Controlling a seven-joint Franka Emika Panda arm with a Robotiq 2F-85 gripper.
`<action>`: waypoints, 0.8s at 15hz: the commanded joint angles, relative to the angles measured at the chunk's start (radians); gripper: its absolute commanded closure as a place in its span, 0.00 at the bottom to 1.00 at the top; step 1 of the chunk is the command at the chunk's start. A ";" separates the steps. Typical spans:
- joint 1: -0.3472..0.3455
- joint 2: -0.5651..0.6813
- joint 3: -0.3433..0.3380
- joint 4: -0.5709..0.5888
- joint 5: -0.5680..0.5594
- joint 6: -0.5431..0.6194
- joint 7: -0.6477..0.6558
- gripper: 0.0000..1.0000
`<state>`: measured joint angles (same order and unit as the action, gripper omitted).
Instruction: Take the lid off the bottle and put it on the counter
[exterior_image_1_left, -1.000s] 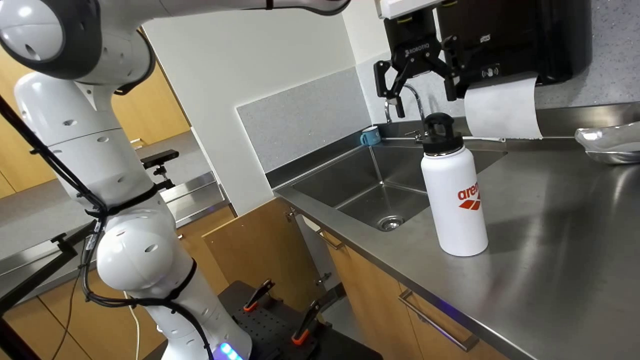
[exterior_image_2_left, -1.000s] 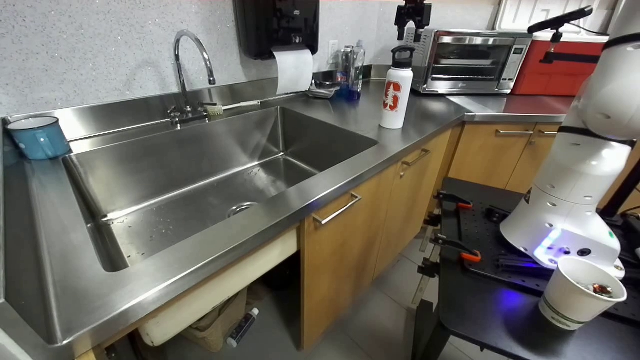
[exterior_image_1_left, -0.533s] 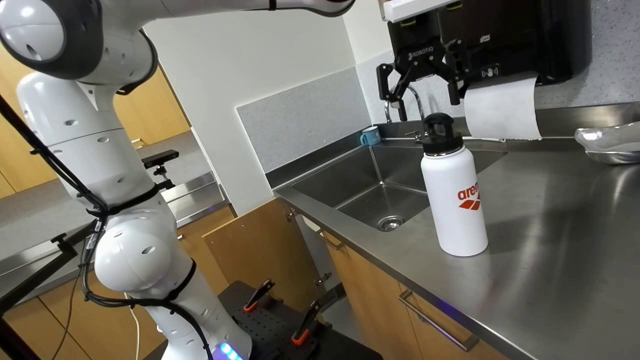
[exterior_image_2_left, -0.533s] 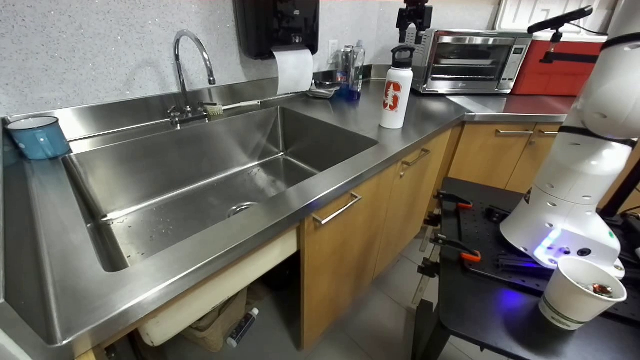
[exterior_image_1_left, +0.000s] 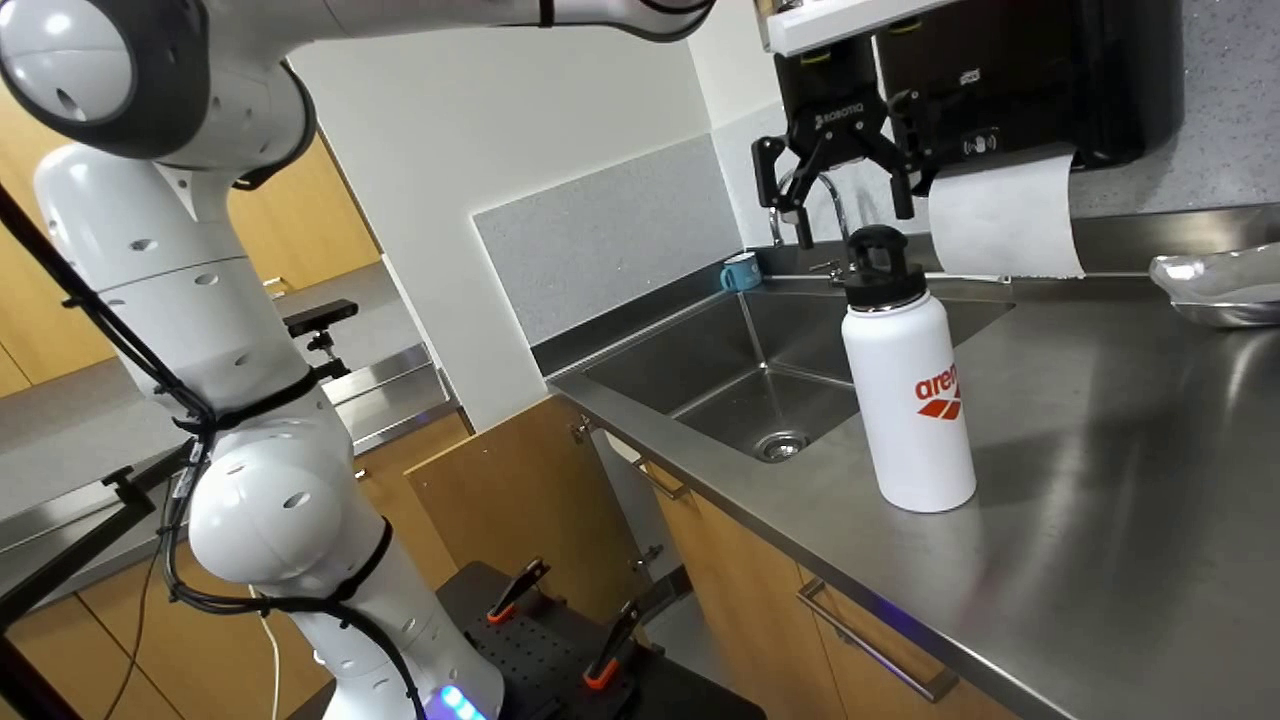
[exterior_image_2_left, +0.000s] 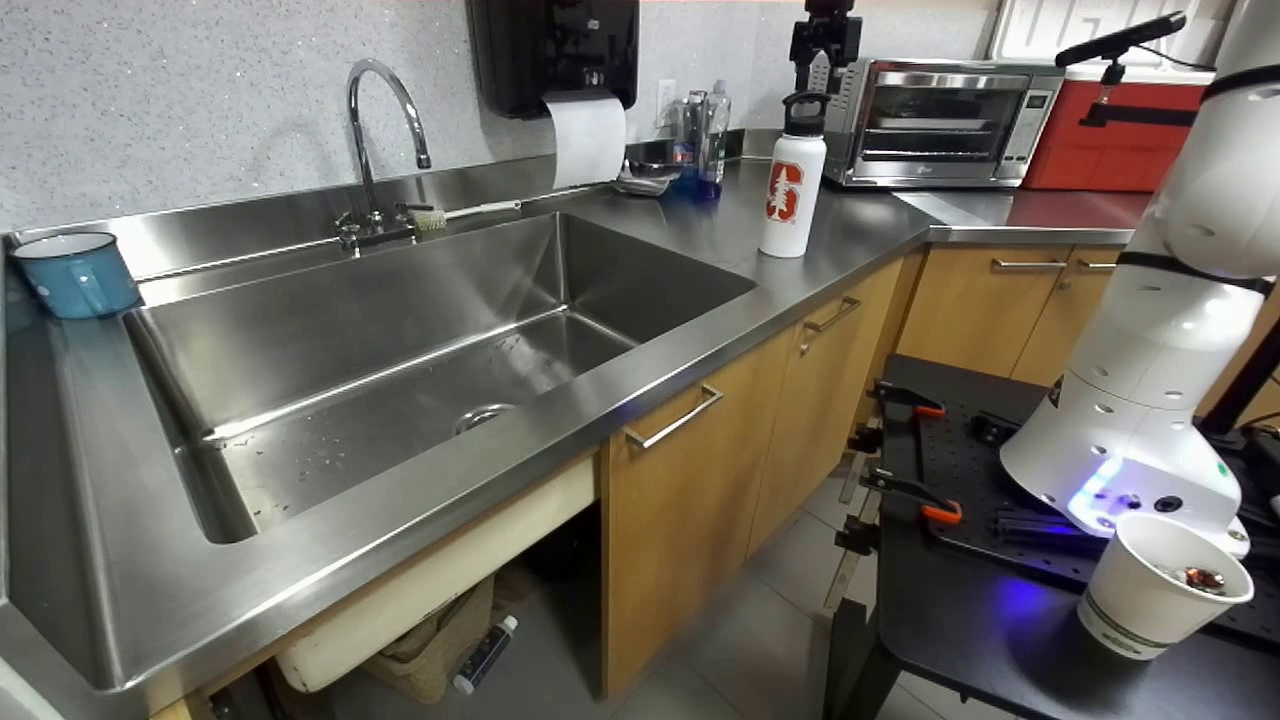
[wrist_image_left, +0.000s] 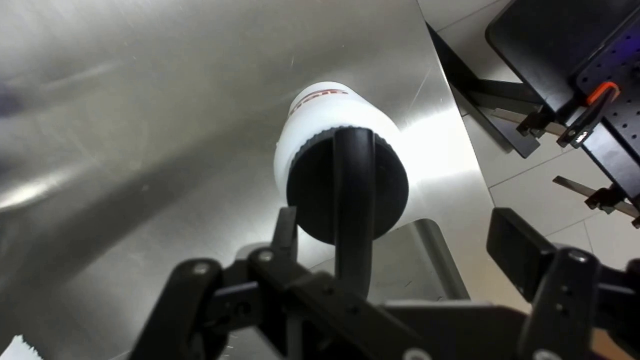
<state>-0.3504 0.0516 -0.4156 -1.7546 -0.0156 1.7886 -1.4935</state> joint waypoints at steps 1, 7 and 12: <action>-0.017 -0.009 0.023 -0.024 0.011 0.039 -0.024 0.34; -0.020 -0.009 0.025 -0.028 0.013 0.044 -0.023 0.81; -0.024 -0.003 0.024 -0.018 0.014 0.045 -0.017 0.95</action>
<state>-0.3557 0.0517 -0.4072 -1.7680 -0.0156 1.8068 -1.4935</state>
